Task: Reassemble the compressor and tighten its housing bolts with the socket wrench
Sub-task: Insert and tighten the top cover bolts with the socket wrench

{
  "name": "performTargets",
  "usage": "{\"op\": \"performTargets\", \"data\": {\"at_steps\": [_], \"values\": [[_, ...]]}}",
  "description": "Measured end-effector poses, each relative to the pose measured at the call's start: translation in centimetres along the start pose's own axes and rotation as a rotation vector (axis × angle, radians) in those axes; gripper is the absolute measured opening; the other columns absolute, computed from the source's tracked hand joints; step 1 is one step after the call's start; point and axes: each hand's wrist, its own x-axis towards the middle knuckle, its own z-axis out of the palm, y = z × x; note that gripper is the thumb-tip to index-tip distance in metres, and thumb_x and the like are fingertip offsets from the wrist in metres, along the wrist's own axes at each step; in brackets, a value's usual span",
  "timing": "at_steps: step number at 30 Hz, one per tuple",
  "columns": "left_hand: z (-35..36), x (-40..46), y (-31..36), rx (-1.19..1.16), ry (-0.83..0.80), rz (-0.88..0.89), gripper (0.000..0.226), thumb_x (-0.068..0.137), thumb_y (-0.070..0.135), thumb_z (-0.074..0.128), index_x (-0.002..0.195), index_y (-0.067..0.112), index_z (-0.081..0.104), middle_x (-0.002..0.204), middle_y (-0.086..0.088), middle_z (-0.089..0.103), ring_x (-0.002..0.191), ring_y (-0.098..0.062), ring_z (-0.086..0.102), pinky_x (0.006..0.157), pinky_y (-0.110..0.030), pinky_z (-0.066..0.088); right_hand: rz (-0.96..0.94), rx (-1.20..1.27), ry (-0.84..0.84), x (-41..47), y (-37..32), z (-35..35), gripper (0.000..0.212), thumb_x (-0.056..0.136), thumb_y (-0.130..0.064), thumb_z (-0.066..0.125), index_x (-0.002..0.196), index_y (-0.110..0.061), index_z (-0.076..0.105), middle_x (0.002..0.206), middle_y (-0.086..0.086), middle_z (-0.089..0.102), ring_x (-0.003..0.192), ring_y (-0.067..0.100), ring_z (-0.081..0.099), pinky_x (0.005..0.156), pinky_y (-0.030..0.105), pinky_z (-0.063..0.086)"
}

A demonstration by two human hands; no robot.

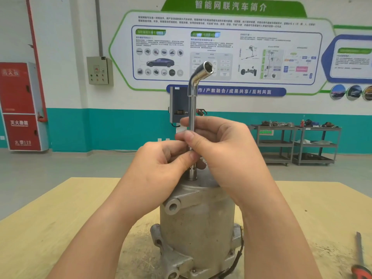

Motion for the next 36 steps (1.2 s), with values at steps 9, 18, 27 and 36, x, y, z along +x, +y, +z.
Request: {"op": "performTargets", "data": {"at_steps": [9, 18, 27, 36], "values": [[-2.5, -0.6, -0.5, 0.338, -0.228, -0.285, 0.085, 0.06, 0.083, 0.026, 0.139, 0.053, 0.04, 0.137, 0.04, 0.036, 0.123, 0.019, 0.034, 0.097, -0.006, 0.025, -0.134, 0.234, 0.15, -0.1, -0.6, 0.0, 0.016, 0.09, -0.005, 0.063, 0.088, -0.019, 0.071, 0.074, 0.0, 0.073, 0.075, 0.011, 0.072, 0.074, 0.027, 0.058], [1.7, -2.5, 2.9, 1.039, -0.092, -0.307, 0.109, 0.057, 0.081, -0.013, 0.13, 0.029, 0.048, 0.129, 0.002, 0.057, 0.115, -0.023, 0.056, 0.076, -0.032, 0.044, -0.096, 0.387, 0.27, -1.3, -3.3, -1.9, 0.014, 0.098, -0.014, 0.052, 0.088, -0.017, 0.061, 0.068, -0.004, 0.07, 0.073, 0.016, 0.073, 0.073, 0.039, 0.06], [-5.3, -2.7, 4.5, 0.502, 0.254, -0.4, 0.042, 0.091, 0.056, 0.039, 0.082, 0.028, 0.069, 0.066, 0.019, 0.071, 0.056, -0.005, 0.069, 0.075, -0.037, 0.057, -0.065, 0.335, 0.288, -0.7, -1.4, -1.2, 0.018, 0.1, -0.017, 0.05, 0.087, -0.022, 0.061, 0.074, -0.007, 0.071, 0.071, 0.014, 0.072, 0.07, 0.038, 0.056], [-8.1, -2.8, -13.7, 0.875, -0.215, -1.017, 0.029, 0.095, 0.015, 0.061, 0.123, 0.008, 0.061, 0.113, -0.007, 0.063, 0.098, -0.022, 0.064, 0.075, -0.027, 0.052, 0.103, 0.396, 0.184, 0.4, 1.8, -2.5, 0.018, 0.1, -0.015, 0.048, 0.093, -0.014, 0.064, 0.071, -0.001, 0.069, 0.063, 0.018, 0.068, 0.068, 0.033, 0.056]]}}
